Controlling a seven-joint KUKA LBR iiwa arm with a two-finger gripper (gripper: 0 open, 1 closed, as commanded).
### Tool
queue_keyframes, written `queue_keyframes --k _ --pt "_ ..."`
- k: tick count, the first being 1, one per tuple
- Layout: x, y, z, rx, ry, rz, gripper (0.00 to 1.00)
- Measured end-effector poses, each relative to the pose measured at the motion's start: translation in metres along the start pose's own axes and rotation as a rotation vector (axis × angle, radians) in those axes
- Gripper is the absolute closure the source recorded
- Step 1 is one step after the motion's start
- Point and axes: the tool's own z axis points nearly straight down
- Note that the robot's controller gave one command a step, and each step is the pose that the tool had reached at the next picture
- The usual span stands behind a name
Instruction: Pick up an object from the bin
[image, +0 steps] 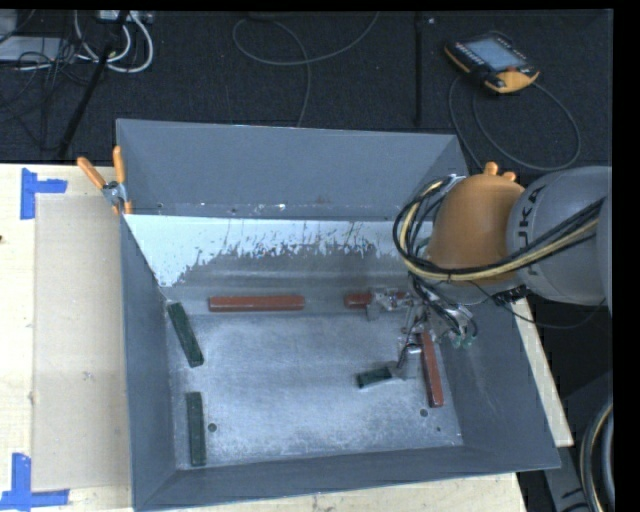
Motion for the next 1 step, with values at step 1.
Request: queue_keyframes --k 1 --pt "0.0000 0.0002 0.0001 0.000 0.000 -0.001 0.00"
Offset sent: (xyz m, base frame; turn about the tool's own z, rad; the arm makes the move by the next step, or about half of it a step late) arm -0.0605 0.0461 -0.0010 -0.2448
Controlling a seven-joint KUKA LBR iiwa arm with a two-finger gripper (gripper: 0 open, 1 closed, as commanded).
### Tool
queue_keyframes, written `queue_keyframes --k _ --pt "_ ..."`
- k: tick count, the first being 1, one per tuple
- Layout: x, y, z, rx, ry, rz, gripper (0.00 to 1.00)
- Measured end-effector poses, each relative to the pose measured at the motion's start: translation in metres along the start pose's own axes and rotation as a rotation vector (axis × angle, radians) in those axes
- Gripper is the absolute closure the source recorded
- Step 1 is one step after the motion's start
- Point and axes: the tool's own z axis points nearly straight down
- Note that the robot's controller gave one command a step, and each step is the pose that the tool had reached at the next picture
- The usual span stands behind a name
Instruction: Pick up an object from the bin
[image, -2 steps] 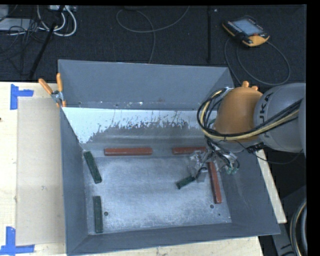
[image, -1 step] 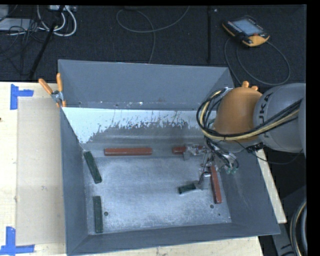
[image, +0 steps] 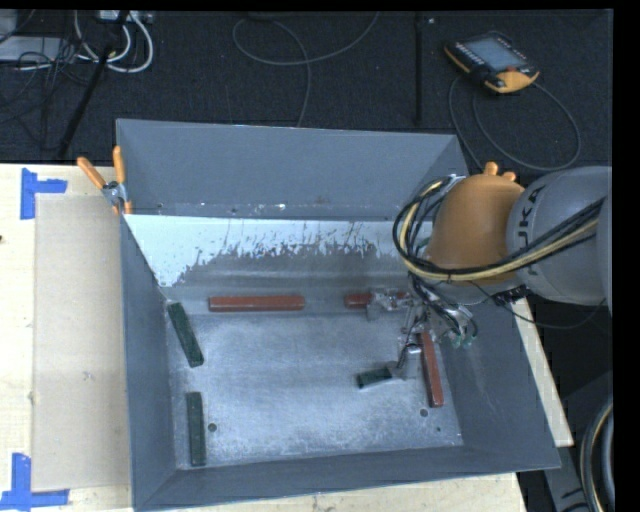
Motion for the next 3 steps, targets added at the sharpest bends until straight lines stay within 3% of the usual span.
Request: queue_keyframes --k 1,2,3 --pt "0.054 0.054 0.000 -0.001 0.006 -0.242 1.00" --pt "0.054 0.054 0.000 -0.001 0.006 -0.244 1.00" --pt "0.063 0.041 -0.049 -0.005 0.010 -0.241 1.00"
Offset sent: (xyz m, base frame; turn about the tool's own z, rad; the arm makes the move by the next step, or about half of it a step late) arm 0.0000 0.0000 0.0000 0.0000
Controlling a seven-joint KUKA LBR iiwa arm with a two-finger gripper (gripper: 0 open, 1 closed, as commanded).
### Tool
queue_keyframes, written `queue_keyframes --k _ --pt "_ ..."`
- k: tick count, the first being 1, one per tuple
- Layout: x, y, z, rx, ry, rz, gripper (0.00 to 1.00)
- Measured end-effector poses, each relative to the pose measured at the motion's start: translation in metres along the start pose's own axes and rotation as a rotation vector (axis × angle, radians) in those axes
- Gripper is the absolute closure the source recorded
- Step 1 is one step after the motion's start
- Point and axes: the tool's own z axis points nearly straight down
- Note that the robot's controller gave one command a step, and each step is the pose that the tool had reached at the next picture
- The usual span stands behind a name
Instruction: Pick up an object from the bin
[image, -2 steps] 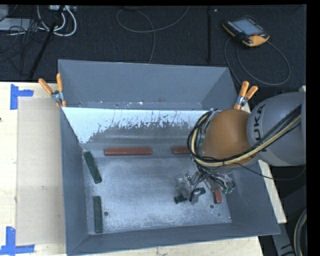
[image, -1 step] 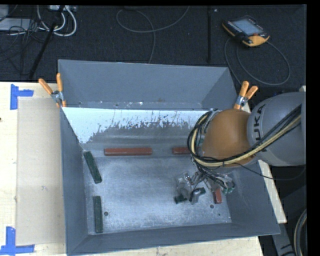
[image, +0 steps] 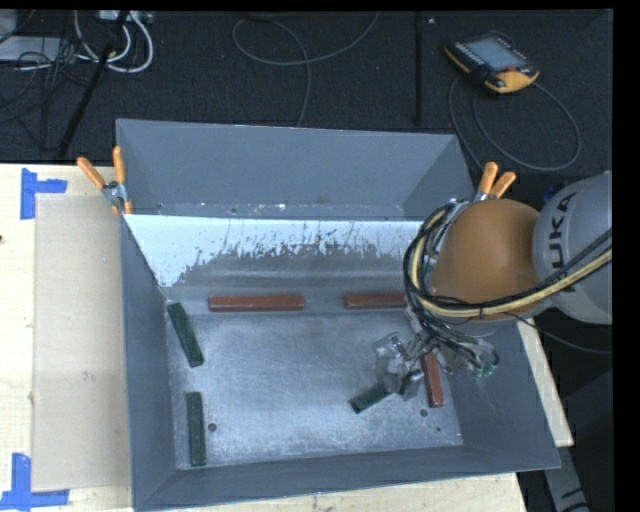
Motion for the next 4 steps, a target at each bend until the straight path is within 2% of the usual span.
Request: queue_keyframes --k 1,2,3,4 --pt "0.001 0.006 -0.060 0.003 -0.002 0.014 1.00" --pt "-0.021 0.005 0.050 0.003 -0.004 -0.046 0.00" --pt "-0.022 0.005 0.048 0.005 -0.008 -0.050 1.00" --pt "-0.022 0.005 0.048 0.005 -0.008 -0.051 1.00"
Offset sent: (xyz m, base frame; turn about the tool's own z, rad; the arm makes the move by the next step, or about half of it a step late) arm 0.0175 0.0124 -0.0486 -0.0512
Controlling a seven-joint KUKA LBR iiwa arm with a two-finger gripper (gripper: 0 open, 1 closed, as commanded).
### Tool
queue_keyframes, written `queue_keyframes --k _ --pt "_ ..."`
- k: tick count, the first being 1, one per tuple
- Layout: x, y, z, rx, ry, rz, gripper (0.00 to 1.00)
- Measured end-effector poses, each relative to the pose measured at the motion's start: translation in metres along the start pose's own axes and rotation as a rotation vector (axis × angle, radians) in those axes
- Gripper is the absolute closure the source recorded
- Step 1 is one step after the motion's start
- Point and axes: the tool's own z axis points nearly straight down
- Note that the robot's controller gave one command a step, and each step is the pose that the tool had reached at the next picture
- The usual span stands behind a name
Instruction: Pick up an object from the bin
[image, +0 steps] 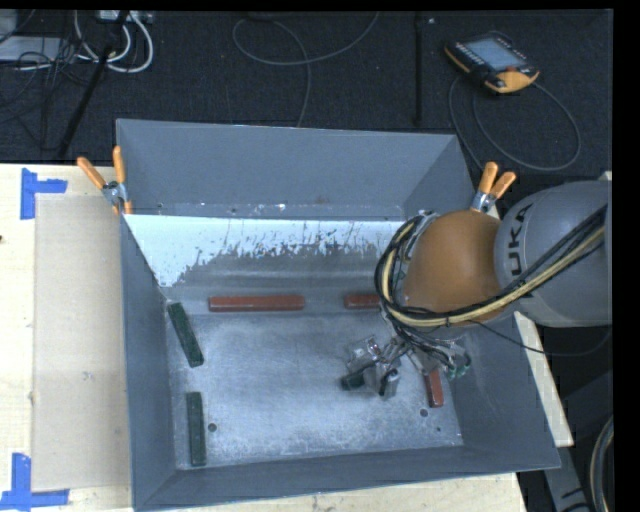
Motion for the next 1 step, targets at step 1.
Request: queue_keyframes --k 1 --pt "0.0330 0.0286 -0.1467 -0.001 0.001 0.021 1.00"
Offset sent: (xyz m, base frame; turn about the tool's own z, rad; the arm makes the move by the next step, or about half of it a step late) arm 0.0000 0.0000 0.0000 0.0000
